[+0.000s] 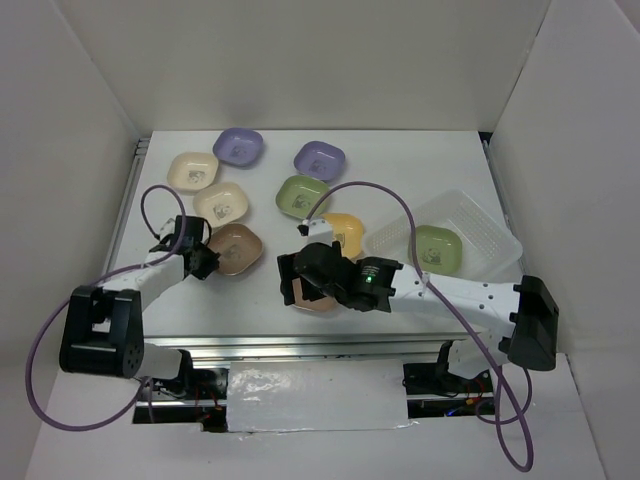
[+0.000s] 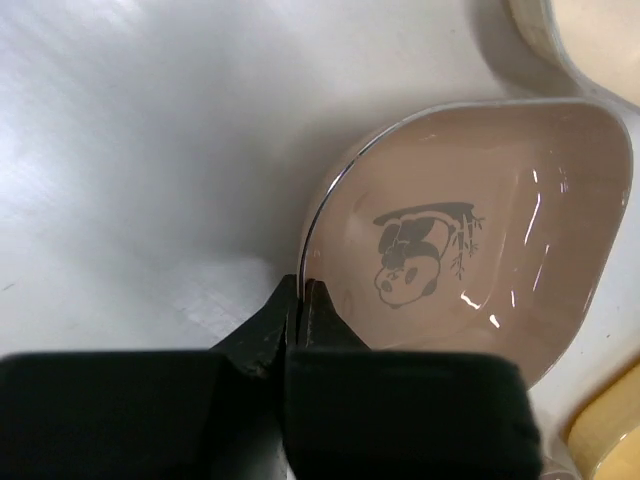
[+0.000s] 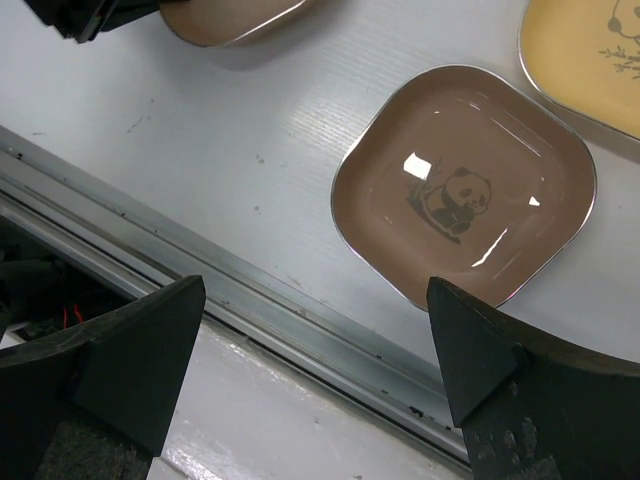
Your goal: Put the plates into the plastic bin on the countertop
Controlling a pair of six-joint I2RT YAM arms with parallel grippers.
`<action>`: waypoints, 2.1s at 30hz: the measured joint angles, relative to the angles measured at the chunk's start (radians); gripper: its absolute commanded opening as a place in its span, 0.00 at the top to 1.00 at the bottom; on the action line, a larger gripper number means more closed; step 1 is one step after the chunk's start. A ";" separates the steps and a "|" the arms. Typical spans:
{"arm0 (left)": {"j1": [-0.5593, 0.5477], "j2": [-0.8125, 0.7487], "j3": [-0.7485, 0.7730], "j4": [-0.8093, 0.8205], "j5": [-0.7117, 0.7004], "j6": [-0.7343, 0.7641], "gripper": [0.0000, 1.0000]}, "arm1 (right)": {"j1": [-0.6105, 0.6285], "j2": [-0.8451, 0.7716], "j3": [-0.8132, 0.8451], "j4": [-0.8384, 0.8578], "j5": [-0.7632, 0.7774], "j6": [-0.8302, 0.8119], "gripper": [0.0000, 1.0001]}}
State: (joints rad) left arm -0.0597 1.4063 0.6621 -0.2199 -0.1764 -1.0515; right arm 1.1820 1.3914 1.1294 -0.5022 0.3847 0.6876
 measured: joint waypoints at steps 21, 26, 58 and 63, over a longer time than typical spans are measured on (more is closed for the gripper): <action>-0.682 0.198 0.727 -0.136 -0.081 0.077 1.00 | 0.064 -0.700 0.018 -0.541 0.509 0.558 0.00; -0.838 0.584 1.159 -0.164 -0.060 0.120 1.00 | 0.045 -0.877 0.059 -0.744 0.599 0.650 0.00; -0.818 -0.158 0.867 -0.455 -0.380 -0.063 0.01 | -0.133 -0.537 -0.089 -0.357 0.287 0.153 0.00; -0.370 -0.530 0.495 -0.659 -0.441 -0.097 0.01 | -0.118 -0.089 -0.034 -0.129 0.142 0.104 0.00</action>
State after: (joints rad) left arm -0.4301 0.8764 1.1572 -0.8787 -0.6174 -1.1481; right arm 1.0641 1.3029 1.0958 -0.6312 0.5262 0.7918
